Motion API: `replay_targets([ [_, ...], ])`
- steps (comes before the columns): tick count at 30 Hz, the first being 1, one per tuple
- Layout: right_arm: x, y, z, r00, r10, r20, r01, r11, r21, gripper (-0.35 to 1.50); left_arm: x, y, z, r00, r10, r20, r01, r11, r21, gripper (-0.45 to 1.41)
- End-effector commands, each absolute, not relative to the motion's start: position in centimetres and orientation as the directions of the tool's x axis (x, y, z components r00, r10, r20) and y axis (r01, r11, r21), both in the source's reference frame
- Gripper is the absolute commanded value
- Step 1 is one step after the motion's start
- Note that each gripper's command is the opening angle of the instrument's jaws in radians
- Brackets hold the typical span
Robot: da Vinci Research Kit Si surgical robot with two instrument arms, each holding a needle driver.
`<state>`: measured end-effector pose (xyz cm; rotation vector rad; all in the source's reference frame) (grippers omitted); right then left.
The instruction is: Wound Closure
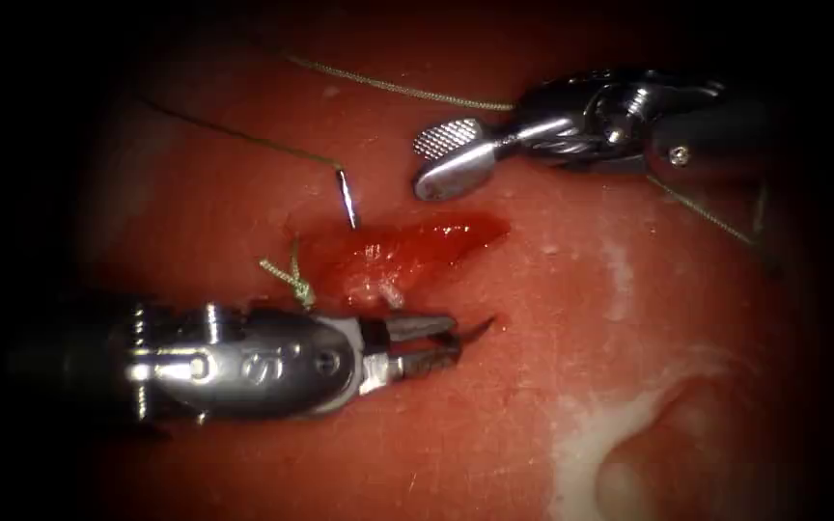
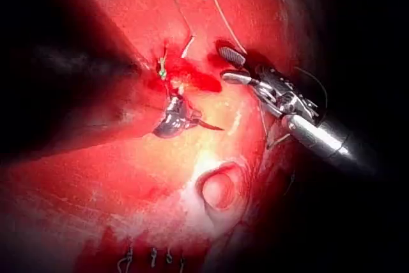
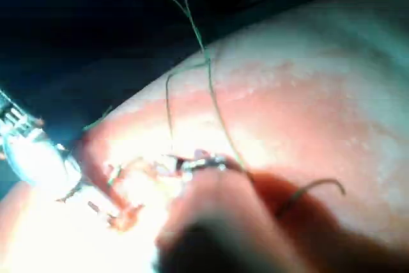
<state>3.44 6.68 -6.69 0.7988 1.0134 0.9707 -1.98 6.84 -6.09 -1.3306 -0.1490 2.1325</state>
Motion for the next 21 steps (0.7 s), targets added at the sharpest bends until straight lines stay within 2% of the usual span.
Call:
replay_targets([
  [1, 3.50, 6.68, -6.71, 0.207, 0.925, -0.318, -0.269, 0.367, 0.891, 1.20, -2.03, 6.81, -6.04, -0.303, 0.551, -0.777, -0.433, -0.806, -0.403, -0.35],
  [10, 3.51, 6.60, -7.11, 0.253, 0.836, -0.488, -0.150, 0.532, 0.833, 1.21, -1.93, 6.77, -6.09, -0.214, 0.675, -0.706, -0.418, -0.717, -0.558, -0.35],
  [11, 3.52, 6.54, -7.13, 0.279, 0.815, -0.508, -0.095, 0.550, 0.830, 1.13, -1.89, 6.77, -6.11, -0.195, 0.694, -0.693, -0.417, -0.699, -0.582, -0.35],
  [12, 3.52, 6.52, -7.14, 0.291, 0.805, -0.517, -0.067, 0.556, 0.828, 0.76, -1.87, 6.77, -6.13, -0.176, 0.713, -0.679, -0.418, -0.679, -0.604, -0.35],
  [14, 3.50, 6.44, -7.15, 0.315, 0.742, -0.592, 0.007, 0.622, 0.783, -0.25, -1.81, 6.78, -6.19, -0.139, 0.742, -0.656, -0.413, -0.646, -0.642, -0.35],
  [15, 3.53, 6.36, -7.15, 0.326, 0.693, -0.643, 0.024, 0.674, 0.738, -0.35, -1.77, 6.81, -6.28, -0.075, 0.781, -0.620, -0.388, -0.595, -0.704, -0.35],
  [21, 3.65, 6.09, -6.85, 0.383, 0.630, -0.676, 0.051, 0.716, 0.696, -0.35, -1.75, 6.85, -6.43, 0.058, 0.843, -0.534, -0.286, -0.499, -0.818, -0.35],
])
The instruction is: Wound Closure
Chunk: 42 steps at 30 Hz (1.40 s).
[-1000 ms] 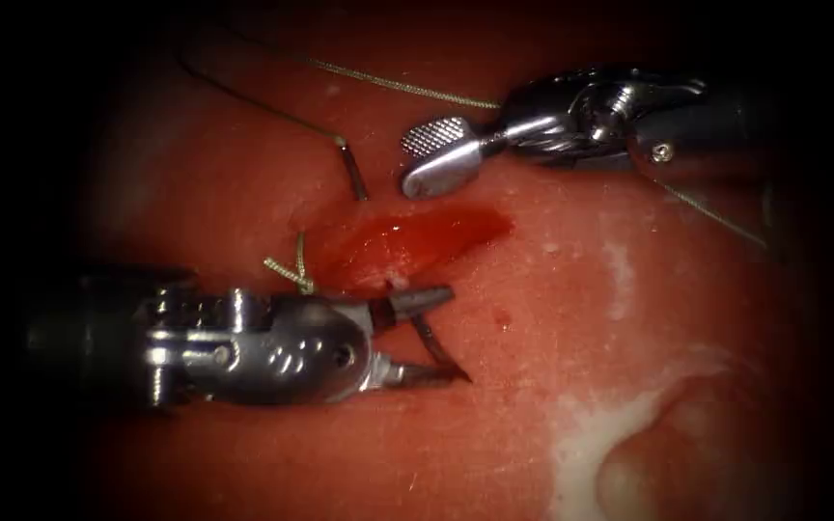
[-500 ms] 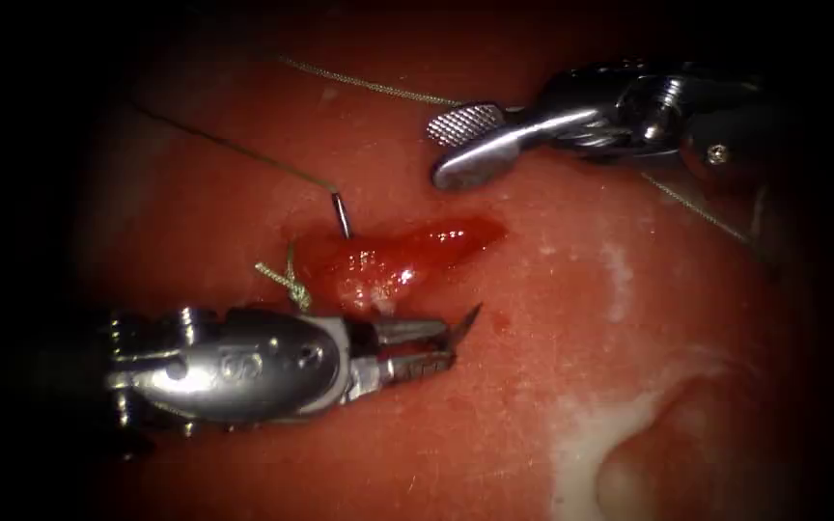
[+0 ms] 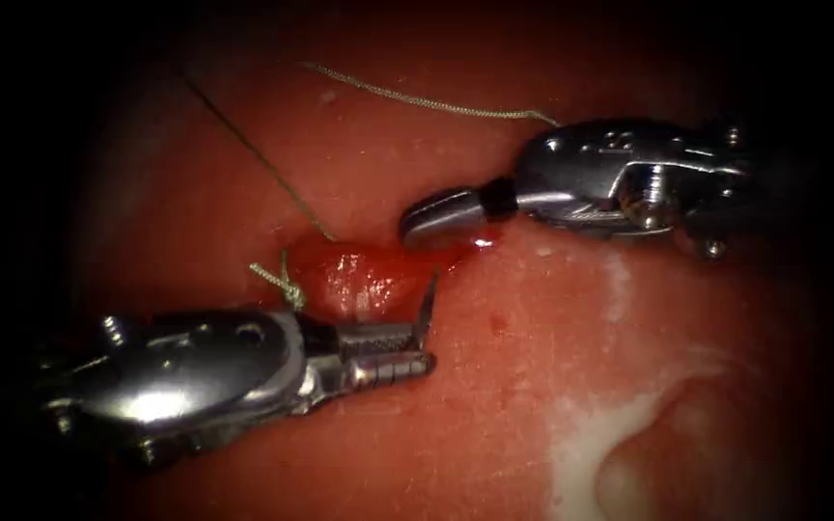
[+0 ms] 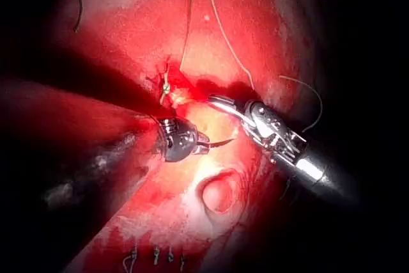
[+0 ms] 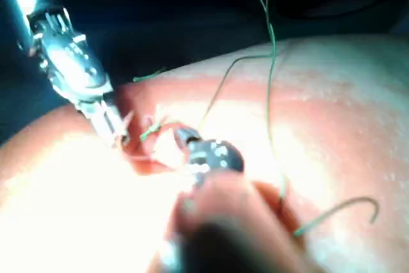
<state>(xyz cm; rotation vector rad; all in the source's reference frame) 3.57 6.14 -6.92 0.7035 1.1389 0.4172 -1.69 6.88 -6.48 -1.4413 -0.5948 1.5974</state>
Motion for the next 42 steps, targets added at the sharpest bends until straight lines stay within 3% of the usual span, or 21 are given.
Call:
replay_targets([
  [1, 3.65, 6.1, -6.8, 0.390, 0.624, -0.676, 0.055, 0.718, 0.694, -0.35, -1.75, 6.8, -6.4, 0.069, 0.847, -0.527, -0.276, -0.492, -0.826, -0.35],
  [9, 3.78, 5.8, -6.6, 0.426, 0.588, -0.687, 0.081, 0.732, 0.676, -0.35, -1.75, 6.9, -6.6, 0.133, 0.874, -0.468, -0.201, -0.439, -0.876, -0.35],
  [20, 3.70, 6.0, -6.4, 0.413, 0.592, -0.692, -0.020, 0.766, 0.643, -0.35, -1.81, 6.9, -6.9, 0.113, 0.929, -0.353, -0.061, -0.349, -0.935, -0.35],
  [26, 3.68, 6.1, -6.4, 0.401, 0.598, -0.694, -0.096, 0.781, 0.617, -0.35, -1.72, 7.0, -7.1, 0.034, 0.819, -0.572, -0.051, -0.570, -0.820, -0.35],
  [33, 3.64, 6.1, -6.4, 0.400, 0.599, -0.694, -0.098, 0.780, 0.618, -0.35, -1.64, 7.1, -7.7, 0.027, 0.784, -0.620, 0.014, -0.620, -0.784, -0.35],
  [35, 3.63, 6.1, -6.4, 0.400, 0.600, -0.693, -0.096, 0.779, 0.619, -0.35, -1.66, 7.2, -7.7, 0.033, 0.706, -0.708, -0.001, -0.708, -0.706, -0.35],
  [38, 3.60, 6.1, -6.4, 0.400, 0.602, -0.692, -0.093, 0.777, 0.622, -0.35, -1.66, 7.3, -7.7, -0.088, 0.468, -0.879, -0.129, -0.881, -0.456, -0.35],
  [42, 3.60, 6.1, -6.4, 0.400, 0.602, -0.692, -0.093, 0.777, 0.622, -0.35, -1.57, 7.4, -7.6, -0.196, 0.259, -0.946, -0.215, -0.952, -0.217, -0.35],
])
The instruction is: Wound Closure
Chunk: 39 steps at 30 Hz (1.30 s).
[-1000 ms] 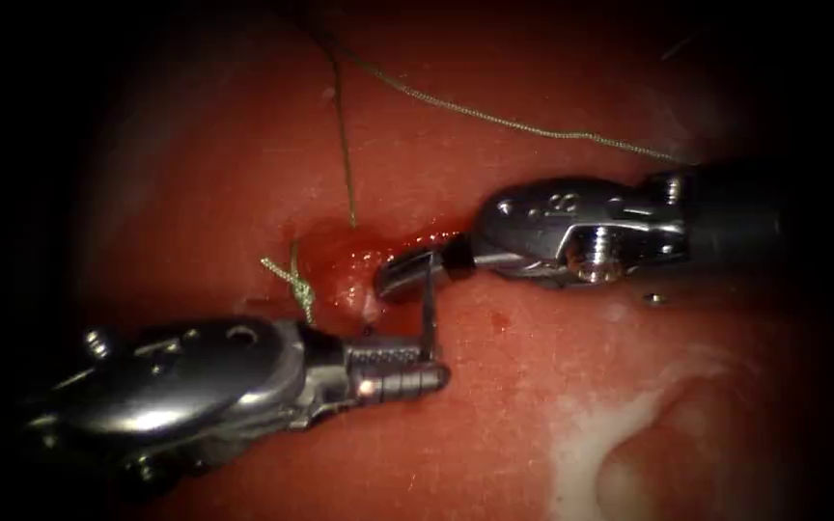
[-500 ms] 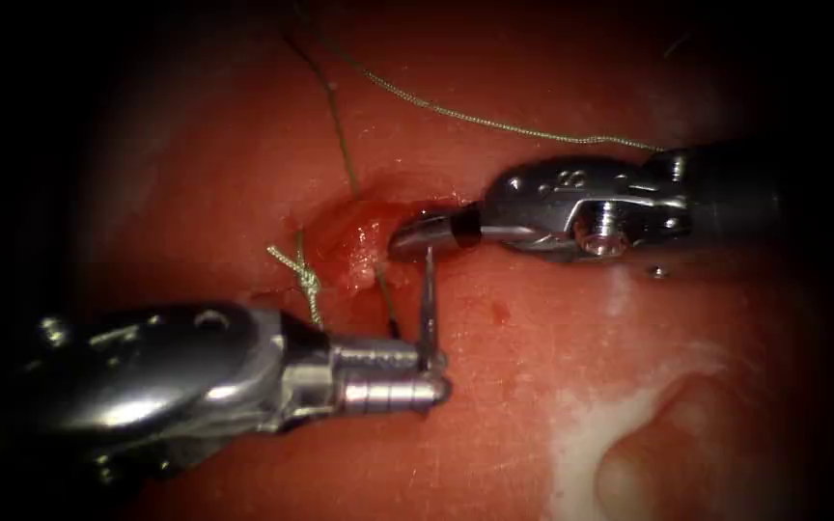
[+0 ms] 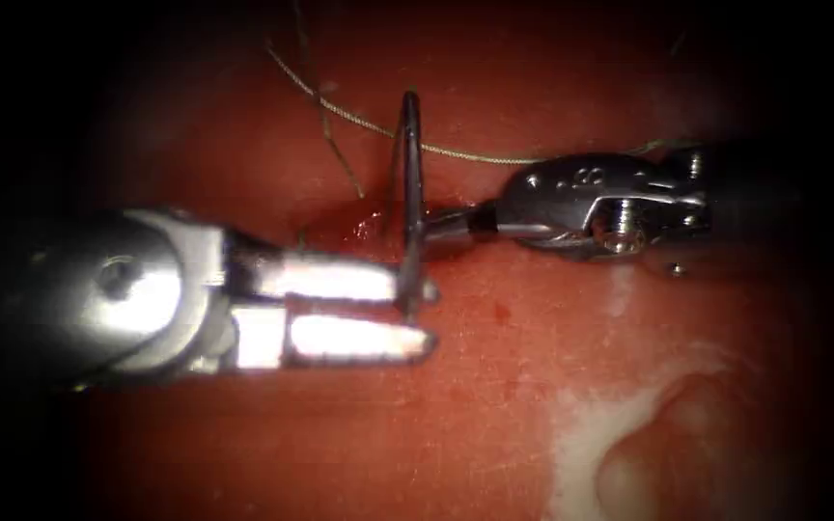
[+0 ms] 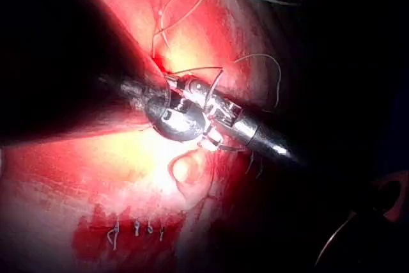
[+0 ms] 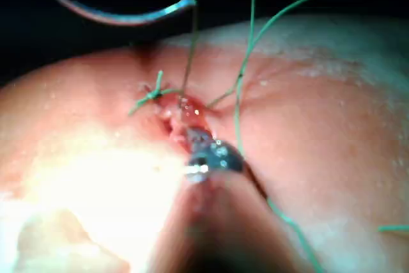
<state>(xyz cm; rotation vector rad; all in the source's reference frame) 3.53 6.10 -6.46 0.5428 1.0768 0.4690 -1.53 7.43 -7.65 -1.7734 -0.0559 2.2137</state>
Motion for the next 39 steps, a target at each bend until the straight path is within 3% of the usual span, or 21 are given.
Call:
replay_targets([
  [1, 3.60, 6.1, -6.4, 0.400, 0.602, -0.692, -0.093, 0.777, 0.622, -0.35, -1.52, 7.4, -7.6, -0.213, 0.231, -0.949, -0.227, -0.957, -0.181, -0.35],
  [10, 3.59, 6.1, -6.4, 0.399, 0.603, -0.691, -0.093, 0.776, 0.623, -0.33, -1.21, 8.1, -7.5, -0.304, 0.108, -0.947, -0.376, -0.927, 0.015, -0.35],
  [11, 3.59, 6.1, -6.4, 0.402, 0.602, -0.690, -0.093, 0.776, 0.623, -0.03, -1.20, 8.1, -7.6, -0.308, 0.097, -0.946, -0.379, -0.925, 0.029, -0.35],
  [14, 3.57, 6.1, -6.5, 0.384, 0.626, -0.679, -0.099, 0.759, 0.643, 0.49, -1.23, 8.1, -7.5, -0.306, 0.090, -0.948, -0.374, -0.927, 0.033, -0.35],
  [15, 3.53, 6.2, -6.6, 0.360, 0.662, -0.657, -0.109, 0.730, 0.675, 0.88, -1.25, 8.0, -7.5, -0.307, 0.076, -0.949, -0.365, -0.930, 0.044, -0.35],
  [17, 3.47, 6.2, -6.7, 0.340, 0.697, -0.631, -0.117, 0.697, 0.707, 1.11, -1.27, 7.9, -7.5, -0.307, 0.067, -0.949, -0.361, -0.931, 0.052, -0.35],
  [20, 3.29, 6.4, -7.0, 0.288, 0.750, -0.595, -0.109, 0.643, 0.758, 0.96, -1.28, 7.6, -7.3, -0.328, 0.048, -0.943, -0.340, -0.938, 0.071, -0.35],
  [26, 3.15, 6.5, -7.4, 0.168, 0.915, -0.367, -0.213, 0.397, 0.893, 0.84, -1.41, 7.1, -7.0, -0.375, 0.008, -0.927, -0.314, -0.942, 0.119, -0.35],
  [31, 3.28, 6.5, -7.3, 0.047, 0.997, -0.068, -0.207, 0.077, 0.975, 0.96, -1.53, 6.9, -6.7, -0.435, -0.092, -0.896, -0.271, -0.935, 0.227, -0.35],
  [39, 3.54, 6.3, -7.3, 0.012, 0.997, 0.076, -0.113, -0.074, 0.991, 0.96, -1.49, 6.9, -6.5, -0.482, -0.183, -0.857, -0.249, -0.909, 0.334, -0.35],
])
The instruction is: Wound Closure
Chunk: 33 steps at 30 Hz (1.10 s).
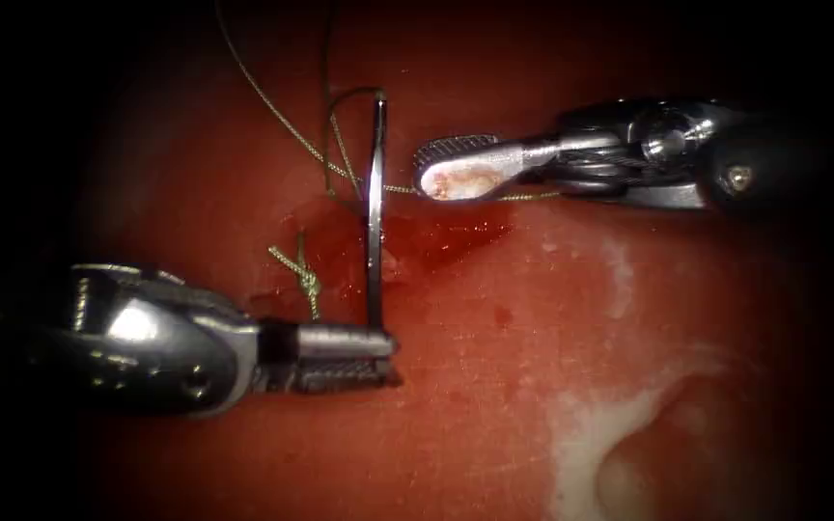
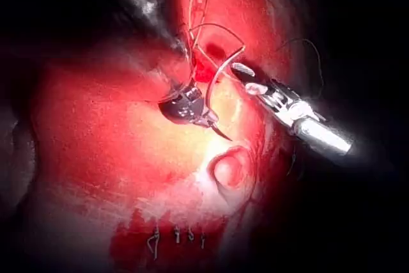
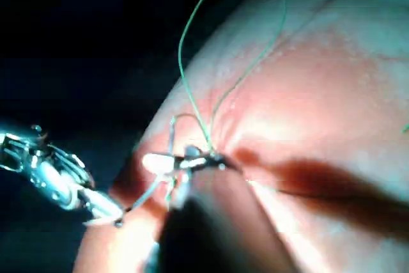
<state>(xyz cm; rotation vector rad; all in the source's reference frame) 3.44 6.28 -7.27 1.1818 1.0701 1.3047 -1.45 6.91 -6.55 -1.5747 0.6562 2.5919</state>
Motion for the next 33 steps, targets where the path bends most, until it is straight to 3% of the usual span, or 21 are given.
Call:
replay_targets([
  [1, 3.55, 6.28, -7.25, 0.006, 0.997, 0.081, -0.106, -0.080, 0.991, 0.96, -1.50, 6.89, -6.50, -0.483, -0.182, -0.857, -0.250, -0.909, 0.334, -0.35],
  [13, 3.75, 6.25, -7.11, -0.054, 0.996, 0.073, -0.124, -0.079, 0.989, 0.99, -1.56, 6.89, -6.61, -0.481, -0.191, -0.856, -0.261, -0.901, 0.347, -0.35],
  [22, 3.86, 6.19, -7.13, -0.065, 0.995, 0.077, -0.122, -0.085, 0.989, 0.86, -1.56, 6.89, -6.61, -0.481, -0.191, -0.856, -0.261, -0.901, 0.347, -0.35],
  [26, 3.86, 6.17, -7.13, -0.069, 0.993, 0.093, -0.121, -0.101, 0.987, 0.61, -1.56, 6.89, -6.62, -0.482, -0.190, -0.856, -0.262, -0.900, 0.347, -0.35],
  [30, 3.87, 6.15, -7.12, -0.069, 0.993, 0.092, -0.122, -0.100, 0.988, 0.59, -1.57, 6.89, -6.63, -0.482, -0.189, -0.856, -0.262, -0.901, 0.347, -0.35],
  [31, 3.87, 6.15, -7.12, -0.066, 0.993, 0.099, -0.116, -0.106, 0.988, 0.34, -1.57, 6.89, -6.63, -0.482, -0.189, -0.856, -0.262, -0.901, 0.347, -0.35],
  [33, 3.88, 6.13, -7.12, -0.027, 0.993, 0.117, -0.105, -0.119, 0.987, -0.35, -1.58, 6.89, -6.63, -0.482, -0.189, -0.856, -0.263, -0.900, 0.347, -0.35],
])
